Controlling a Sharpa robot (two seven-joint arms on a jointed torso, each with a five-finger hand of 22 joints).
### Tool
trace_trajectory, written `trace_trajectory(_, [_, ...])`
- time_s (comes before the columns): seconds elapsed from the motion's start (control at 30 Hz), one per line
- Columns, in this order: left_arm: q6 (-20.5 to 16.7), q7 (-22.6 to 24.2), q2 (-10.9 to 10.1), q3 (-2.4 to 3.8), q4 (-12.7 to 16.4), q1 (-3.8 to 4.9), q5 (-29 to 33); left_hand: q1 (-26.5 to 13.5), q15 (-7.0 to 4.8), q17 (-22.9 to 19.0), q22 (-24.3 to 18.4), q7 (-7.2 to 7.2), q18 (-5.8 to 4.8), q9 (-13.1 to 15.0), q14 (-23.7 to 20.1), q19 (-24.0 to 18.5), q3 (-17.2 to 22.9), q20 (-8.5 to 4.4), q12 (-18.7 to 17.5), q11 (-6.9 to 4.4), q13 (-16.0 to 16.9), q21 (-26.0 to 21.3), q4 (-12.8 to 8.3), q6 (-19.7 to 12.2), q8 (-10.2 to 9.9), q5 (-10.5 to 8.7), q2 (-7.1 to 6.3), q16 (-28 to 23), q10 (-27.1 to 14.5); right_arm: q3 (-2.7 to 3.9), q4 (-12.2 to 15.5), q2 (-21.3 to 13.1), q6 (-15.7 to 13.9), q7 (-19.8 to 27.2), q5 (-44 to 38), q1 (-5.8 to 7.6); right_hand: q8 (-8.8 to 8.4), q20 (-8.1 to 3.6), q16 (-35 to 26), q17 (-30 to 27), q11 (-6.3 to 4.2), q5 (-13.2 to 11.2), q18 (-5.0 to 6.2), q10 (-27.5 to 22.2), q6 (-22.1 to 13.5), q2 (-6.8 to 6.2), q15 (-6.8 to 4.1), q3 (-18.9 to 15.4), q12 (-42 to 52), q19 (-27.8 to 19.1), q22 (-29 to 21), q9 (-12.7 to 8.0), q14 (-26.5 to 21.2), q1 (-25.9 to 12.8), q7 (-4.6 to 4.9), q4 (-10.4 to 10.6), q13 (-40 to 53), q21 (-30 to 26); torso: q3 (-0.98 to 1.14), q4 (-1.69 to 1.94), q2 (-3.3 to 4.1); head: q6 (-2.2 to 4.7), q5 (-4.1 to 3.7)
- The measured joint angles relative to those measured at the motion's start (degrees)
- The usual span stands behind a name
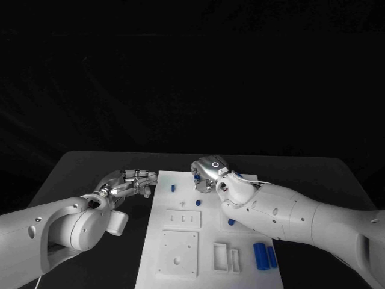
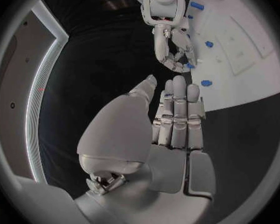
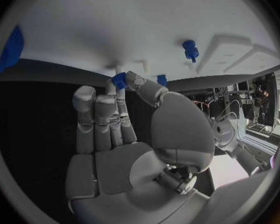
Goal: Assemble the parts on the task board
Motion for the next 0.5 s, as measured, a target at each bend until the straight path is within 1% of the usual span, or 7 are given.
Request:
trace_trajectory(0.07, [0.0, 0.0, -0.05, 0.0, -0.01, 0.0, 0.0, 0.0, 0.0, 0.0, 0.0, 0.0, 0.0, 0.0, 0.0, 0.0, 0.0, 0.0, 0.0, 0.0, 0.0, 0.2, 0.0, 0.0, 0.0, 0.0, 0.0, 0.0, 0.0, 0.03, 0.0, -0.11, 0.05, 0.07, 0.5, 0.0, -0.11, -0.1, 0.08, -0.07, -0.03, 0.01, -0.01, -0.03, -0.18, -0.5, 0.19, 0.13, -0.18, 0.03, 0.0, -0.05, -0.2, -0.05, 0.18, 0.2, 0.0, 0.0, -0.01, -0.01, 0.02, 0.04, 0.02])
trace_trajectory(0.13, [-0.01, -0.01, -0.08, 0.0, -0.01, 0.0, 0.0, 0.0, 0.0, -0.05, 0.0, 0.0, 0.0, 0.0, 0.0, 0.0, 0.0, 0.0, 0.0, 0.0, 0.0, 0.21, 0.0, 0.0, 0.0, 0.0, 0.0, 0.0, -0.01, 0.03, -0.04, -0.17, 0.13, 0.17, 1.02, 0.0, -0.48, -0.22, 0.08, -0.21, -0.09, 0.01, -0.02, -0.09, -0.42, -0.55, 0.17, -0.01, -0.61, -0.08, 0.0, -0.05, -0.41, -0.07, 0.43, 0.51, 0.0, 0.0, -0.01, -0.04, 0.04, 0.07, 0.03])
trace_trajectory(0.17, [-0.01, -0.01, -0.09, 0.0, -0.01, 0.0, 0.0, 0.0, 0.0, -0.05, 0.0, 0.0, 0.01, 0.0, 0.0, 0.0, 0.0, 0.0, 0.0, -0.01, 0.0, 0.21, 0.0, 0.0, 0.0, 0.0, 0.0, 0.0, -0.01, 0.03, -0.05, -0.2, 0.16, 0.2, 1.23, 0.0, -0.59, -0.31, 0.08, -0.22, -0.1, 0.02, -0.08, -0.1, -0.55, -0.96, 0.17, 0.01, -0.76, -0.17, 0.0, -0.05, -0.41, -0.03, 0.56, 0.53, 0.0, 0.0, -0.01, -0.04, 0.04, 0.08, 0.03])
trace_trajectory(0.27, [-0.01, -0.02, -0.14, 0.0, -0.01, 0.0, 0.0, 0.0, 0.0, -0.05, 0.0, 0.0, 0.01, 0.0, 0.0, 0.0, 0.0, 0.0, 0.0, -0.01, -0.01, 0.2, 0.0, 0.0, 0.0, 0.0, 0.0, 0.0, -0.01, 0.03, -0.08, -0.31, 0.2, 0.3, 1.79, -0.02, -0.59, -0.33, 0.08, -0.35, -0.1, 0.04, -0.26, -0.1, -0.84, -1.3, 0.17, 0.07, -0.98, -0.16, 0.0, -0.05, -0.41, -0.24, 0.43, 0.88, 0.01, 0.0, -0.01, -0.04, 0.07, 0.1, 0.03])
trace_trajectory(0.37, [-0.01, -0.02, -0.18, 0.0, -0.01, 0.0, 0.0, 0.0, 0.0, -0.05, 0.0, 0.0, 0.01, 0.0, 0.0, 0.0, 0.0, 0.0, 0.0, -0.01, -0.01, 0.2, 0.0, 0.0, 0.0, 0.0, 0.0, 0.0, -0.01, 0.03, -0.15, -0.33, 0.23, 0.4, 2.28, -0.02, -0.95, -0.34, 0.08, -0.44, -0.27, 0.12, -0.25, -0.28, -1.15, -1.66, 0.28, 0.09, -1.28, -0.16, 0.0, -0.15, -0.53, 0.0, 0.72, 1.23, 0.01, 0.0, -0.01, -0.04, 0.08, 0.1, -0.02])
trace_trajectory(0.47, [-0.01, -0.03, -0.18, 0.0, -0.02, 0.0, 0.0, 0.0, 0.0, -0.05, 0.0, 0.0, 0.01, 0.0, 0.0, 0.0, 0.0, 0.0, 0.0, -0.01, 0.0, 0.2, 0.0, 0.0, 0.0, 0.0, 0.0, 0.0, -0.02, 0.03, -0.2, -0.35, 0.28, 0.48, 2.72, -0.02, -1.26, -0.34, 0.32, -0.52, 0.02, 0.25, -0.26, -0.63, -1.52, -2.07, 0.32, 0.02, -1.77, -0.16, 0.0, -0.17, -0.75, -0.35, 0.87, 1.47, 0.84, 0.0, -0.01, -0.04, 0.09, 0.14, -0.06])
trace_trajectory(0.5, [-0.01, -0.03, -0.18, 0.0, -0.03, 0.0, 0.0, 0.0, 0.0, -0.05, 0.0, 0.0, 0.01, 0.0, 0.0, 0.0, 0.0, 0.0, 0.0, -0.02, 0.03, 0.2, 0.0, 0.0, 0.0, 0.0, 0.0, 0.0, -0.02, 0.03, -0.22, -0.36, 0.3, 0.52, 2.87, -0.02, -1.52, -0.34, 0.32, -0.61, 0.13, 0.26, -0.26, -0.95, -1.96, -2.48, 0.22, -0.02, -1.98, -0.16, 0.0, -0.26, -0.86, -0.19, 0.93, 1.61, 0.88, 0.0, -0.01, -0.04, 0.1, 0.14, -0.07])
